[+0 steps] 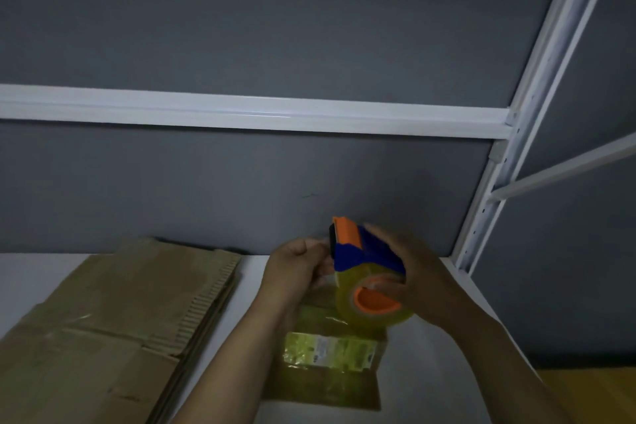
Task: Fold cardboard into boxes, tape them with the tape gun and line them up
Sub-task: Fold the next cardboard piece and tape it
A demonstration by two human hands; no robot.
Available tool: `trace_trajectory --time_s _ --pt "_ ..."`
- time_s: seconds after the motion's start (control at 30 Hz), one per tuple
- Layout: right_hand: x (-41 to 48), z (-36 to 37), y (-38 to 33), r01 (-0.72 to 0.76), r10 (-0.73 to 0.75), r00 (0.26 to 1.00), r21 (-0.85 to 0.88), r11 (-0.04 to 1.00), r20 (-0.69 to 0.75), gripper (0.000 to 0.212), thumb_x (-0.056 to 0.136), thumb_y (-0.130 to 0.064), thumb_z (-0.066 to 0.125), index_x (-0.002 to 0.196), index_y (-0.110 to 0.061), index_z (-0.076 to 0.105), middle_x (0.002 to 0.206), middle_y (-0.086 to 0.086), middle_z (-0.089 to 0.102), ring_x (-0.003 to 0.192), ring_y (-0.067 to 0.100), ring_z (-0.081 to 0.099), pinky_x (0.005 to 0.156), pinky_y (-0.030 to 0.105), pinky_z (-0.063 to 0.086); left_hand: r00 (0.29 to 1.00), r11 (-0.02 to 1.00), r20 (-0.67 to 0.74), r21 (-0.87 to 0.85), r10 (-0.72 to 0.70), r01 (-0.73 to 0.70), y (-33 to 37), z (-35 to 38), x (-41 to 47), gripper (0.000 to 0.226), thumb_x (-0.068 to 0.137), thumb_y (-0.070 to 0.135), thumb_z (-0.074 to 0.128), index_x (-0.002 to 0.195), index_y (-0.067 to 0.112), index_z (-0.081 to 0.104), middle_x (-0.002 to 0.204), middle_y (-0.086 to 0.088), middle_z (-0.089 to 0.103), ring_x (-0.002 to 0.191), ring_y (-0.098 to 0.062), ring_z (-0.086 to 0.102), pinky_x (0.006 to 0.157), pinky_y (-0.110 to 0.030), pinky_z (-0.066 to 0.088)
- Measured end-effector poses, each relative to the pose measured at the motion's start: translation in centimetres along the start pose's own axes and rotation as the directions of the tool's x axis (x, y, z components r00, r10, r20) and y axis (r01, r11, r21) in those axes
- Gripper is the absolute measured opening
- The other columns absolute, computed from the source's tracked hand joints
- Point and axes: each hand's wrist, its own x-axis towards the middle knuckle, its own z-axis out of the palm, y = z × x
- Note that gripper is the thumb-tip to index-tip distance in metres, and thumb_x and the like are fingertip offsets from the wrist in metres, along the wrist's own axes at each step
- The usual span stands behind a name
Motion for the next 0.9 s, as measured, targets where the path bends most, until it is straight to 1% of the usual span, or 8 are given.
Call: trace_trajectory --time_s 0.17,0.3,0.4,0.5,0.63,0.77,0.83,0.9 --pt "0.2 -0.4 -0.3 0.004 -0.002 0.999 -0.033 0.999 0.035 0.072 0.078 -0.059 0.067 0.132 -0.062 0.020 0.100 -0.024 0.038 0.093 -0.015 0.043 0.074 0.002 0.034 0.999 0.998 -0.050 -0.066 -0.017 0.013 1.4 -1.2 0.7 0.027 0.089 -0.002 0.056 0.064 0.006 0.060 0.051 -0.005 0.057 0.051 -0.015 0.051 0.051 -0.025 0.037" --pt "0.6 -0.6 0.2 0.022 -0.022 1.000 -0.008 1.000 -0.004 0.070 0.071 -0.068 0.056 0.132 -0.060 0.023 0.104 -0.015 0.044 0.096 -0.012 0.042 0.075 0.000 0.033 0.978 0.987 -0.198 -0.133 0.061 -0.089 3.3 -3.4 1.3 0.027 0.087 -0.005 0.054 0.062 0.006 0.056 0.049 -0.005 0.050 0.048 -0.015 0.046 0.045 -0.022 0.039" --pt "0.7 -0.6 0.4 0.001 -0.001 1.000 0.018 1.000 0.011 0.067 0.077 -0.055 0.070 0.129 -0.058 0.028 0.107 -0.014 0.044 0.098 -0.016 0.040 0.077 -0.001 0.032 0.969 0.966 -0.241 -0.257 -0.046 -0.018 2.2 -4.6 1.4 0.020 0.092 -0.001 0.051 0.074 0.007 0.054 0.054 -0.004 0.049 0.051 -0.014 0.053 0.046 -0.021 0.046" --pt "0.8 -0.5 0.7 -0.026 0.029 0.999 0.107 0.994 -0.025 0.072 0.075 -0.038 0.077 0.132 -0.051 0.034 0.103 -0.012 0.046 0.091 -0.015 0.045 0.073 0.001 0.035 0.974 0.900 -0.084 -0.407 -0.211 0.159 -0.7 -3.8 0.9 0.021 0.098 0.009 0.050 0.077 0.005 0.052 0.060 -0.006 0.050 0.070 -0.020 0.071 0.065 -0.033 0.061" --pt "1.3 -0.6 0.4 -0.010 0.012 1.000 0.089 0.996 -0.022 0.072 0.075 -0.029 0.079 0.123 -0.060 0.035 0.106 -0.013 0.046 0.094 -0.010 0.045 0.076 0.001 0.035 0.964 0.875 0.031 -0.412 -0.264 0.253 -3.6 -2.2 1.3 0.018 0.099 0.016 0.052 0.082 0.008 0.051 0.068 -0.006 0.057 0.097 -0.028 0.070 0.091 -0.043 0.054" --pt "1.1 -2.7 -0.9 0.027 -0.012 0.997 -0.191 0.981 0.078 0.066 0.081 -0.040 0.072 0.128 -0.060 0.031 0.106 -0.022 0.040 0.094 -0.003 0.045 0.077 0.006 0.033 0.962 0.929 -0.048 -0.278 -0.267 0.244 -5.1 -2.1 2.5 0.014 0.099 0.012 0.053 0.086 0.007 0.052 0.091 -0.018 0.069 0.093 -0.024 0.071 0.081 -0.034 0.057" --pt "0.5 -4.1 -1.3 0.071 0.005 0.987 -0.471 0.880 0.158 0.061 0.084 -0.051 0.062 0.132 -0.061 0.026 0.112 -0.019 0.038 0.094 0.001 0.045 0.077 0.015 0.034 0.967 0.958 -0.082 -0.180 -0.241 0.223 -5.3 -2.3 2.8 0.012 0.096 0.011 0.057 0.086 0.005 0.055 0.095 -0.022 0.069 0.088 -0.023 0.071 0.074 -0.030 0.057" --pt "-0.1 -4.9 -1.3 0.088 0.043 0.978 -0.596 0.798 0.202 0.058 0.085 -0.054 0.057 0.133 -0.063 0.027 0.114 -0.017 0.040 0.092 0.002 0.042 0.073 0.018 0.034 0.976 0.982 -0.110 -0.046 -0.189 0.185 -5.4 -2.1 2.7 0.014 0.092 0.011 0.063 0.080 0.006 0.059 0.089 -0.021 0.071 0.079 -0.021 0.071 0.070 -0.029 0.057"
